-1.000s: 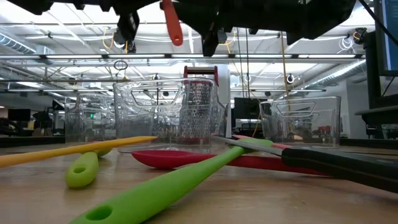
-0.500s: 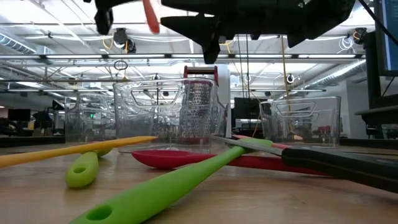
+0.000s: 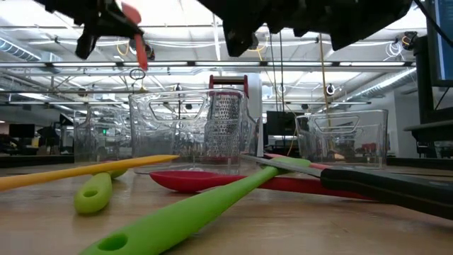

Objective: Pick & Place Kitchen Items
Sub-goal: Put the orange spatula into the left transparent bin

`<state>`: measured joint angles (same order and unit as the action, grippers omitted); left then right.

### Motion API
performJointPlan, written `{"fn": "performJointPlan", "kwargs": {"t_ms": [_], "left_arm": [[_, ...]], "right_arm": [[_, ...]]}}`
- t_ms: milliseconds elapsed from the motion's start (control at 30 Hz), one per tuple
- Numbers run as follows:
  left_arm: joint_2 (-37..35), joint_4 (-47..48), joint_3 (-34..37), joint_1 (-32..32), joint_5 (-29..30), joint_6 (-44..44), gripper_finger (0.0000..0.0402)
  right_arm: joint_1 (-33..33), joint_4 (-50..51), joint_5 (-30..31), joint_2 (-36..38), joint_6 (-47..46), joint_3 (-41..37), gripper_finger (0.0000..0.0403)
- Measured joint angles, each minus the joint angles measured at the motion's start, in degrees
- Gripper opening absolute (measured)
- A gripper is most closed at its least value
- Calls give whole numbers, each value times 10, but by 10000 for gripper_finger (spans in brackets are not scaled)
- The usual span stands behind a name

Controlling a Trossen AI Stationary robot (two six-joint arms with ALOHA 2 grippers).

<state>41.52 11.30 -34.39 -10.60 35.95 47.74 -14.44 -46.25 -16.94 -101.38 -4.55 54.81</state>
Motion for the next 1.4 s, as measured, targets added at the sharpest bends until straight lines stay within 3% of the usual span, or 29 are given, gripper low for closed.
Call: {"fn": "performJointPlan", "kwargs": {"t_ms": [267,500,933,1067,1400], "left_arm": [[-3,68,0,128,-122,50,3],[-3,101,0,264,-245,49,3],[18,187,0,476,-403,42,3],[61,186,0,516,-430,27,3],[176,185,0,540,-491,-2,3]], "right_arm": [[-29,4,-45,0,102,0,118],[-59,128,-36,55,173,-19,115],[-130,132,135,254,203,-181,97],[-149,74,172,295,203,-239,93],[-158,-53,173,329,203,-344,89]]}}
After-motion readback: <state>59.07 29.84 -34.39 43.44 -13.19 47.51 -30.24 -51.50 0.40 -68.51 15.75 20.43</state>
